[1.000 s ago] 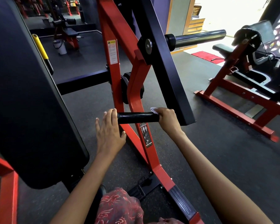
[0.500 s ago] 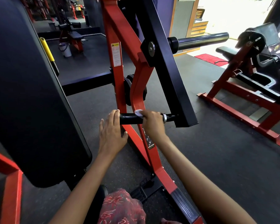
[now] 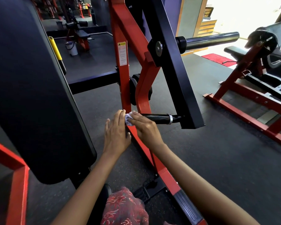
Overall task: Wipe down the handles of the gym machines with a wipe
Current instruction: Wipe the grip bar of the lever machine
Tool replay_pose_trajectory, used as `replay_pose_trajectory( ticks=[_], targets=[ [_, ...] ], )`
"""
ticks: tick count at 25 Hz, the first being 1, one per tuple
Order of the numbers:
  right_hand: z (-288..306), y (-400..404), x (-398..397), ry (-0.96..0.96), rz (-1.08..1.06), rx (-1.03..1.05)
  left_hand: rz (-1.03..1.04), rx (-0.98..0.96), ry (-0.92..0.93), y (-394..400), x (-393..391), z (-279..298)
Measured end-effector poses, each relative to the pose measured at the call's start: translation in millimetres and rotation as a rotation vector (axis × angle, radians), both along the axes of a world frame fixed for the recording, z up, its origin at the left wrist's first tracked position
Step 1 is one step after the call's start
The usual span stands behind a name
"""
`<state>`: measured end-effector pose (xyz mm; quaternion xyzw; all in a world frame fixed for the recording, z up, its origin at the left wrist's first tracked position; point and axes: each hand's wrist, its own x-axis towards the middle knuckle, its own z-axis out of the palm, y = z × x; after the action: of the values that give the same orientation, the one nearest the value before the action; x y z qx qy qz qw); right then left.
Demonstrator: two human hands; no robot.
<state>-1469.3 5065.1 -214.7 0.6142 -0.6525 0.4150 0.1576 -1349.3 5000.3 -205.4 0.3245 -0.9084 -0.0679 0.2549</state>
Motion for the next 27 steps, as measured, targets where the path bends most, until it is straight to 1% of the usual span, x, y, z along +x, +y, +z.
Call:
replay_pose_trajectory(
  ticks=[1,3,5,6,10,12,14,16,18,20,21,23,25,27],
  targets=[
    [-1,-1,6,-0.027,0.035,-0.004,0.001,0.001,0.003,0,0,0],
    [-2,11,-5,0.022,0.109,0.005,0.008,0.000,-0.012,1,0,0],
    [-5,30,-31,0.082,0.095,0.022,0.013,0.006,-0.026,2,-1,2],
    [-6,40,-44,0.072,0.053,0.030,0.016,0.007,-0.024,3,-1,2],
    [-8,61,-80,-0.101,-0.188,0.086,0.033,0.004,0.018,5,-3,-1],
    [-3,61,-87,-0.193,-0.266,0.085,0.040,-0.005,0.024,5,-4,-2],
    [9,51,-83,-0.282,-0.317,0.113,0.050,-0.009,0.028,5,-5,-3],
    [24,34,-65,-0.367,-0.285,0.186,0.055,-0.020,0.044,6,-7,-4],
    [37,22,-43,-0.363,-0.172,0.188,0.063,-0.032,0.060,6,-8,-5],
    [39,25,-34,-0.292,-0.057,0.155,0.071,-0.033,0.068,6,-9,-5],
    [37,31,-41,-0.261,-0.046,0.154,0.073,-0.035,0.072,6,-9,-5],
    [30,50,-66,-0.247,-0.149,0.206,0.074,-0.034,0.078,7,-9,-5],
    [27,63,-89,-0.301,-0.266,0.270,0.077,-0.020,0.078,9,-9,-4],
    [31,55,-96,-0.314,-0.247,0.333,0.072,-0.015,0.086,9,-9,-4]
  ],
)
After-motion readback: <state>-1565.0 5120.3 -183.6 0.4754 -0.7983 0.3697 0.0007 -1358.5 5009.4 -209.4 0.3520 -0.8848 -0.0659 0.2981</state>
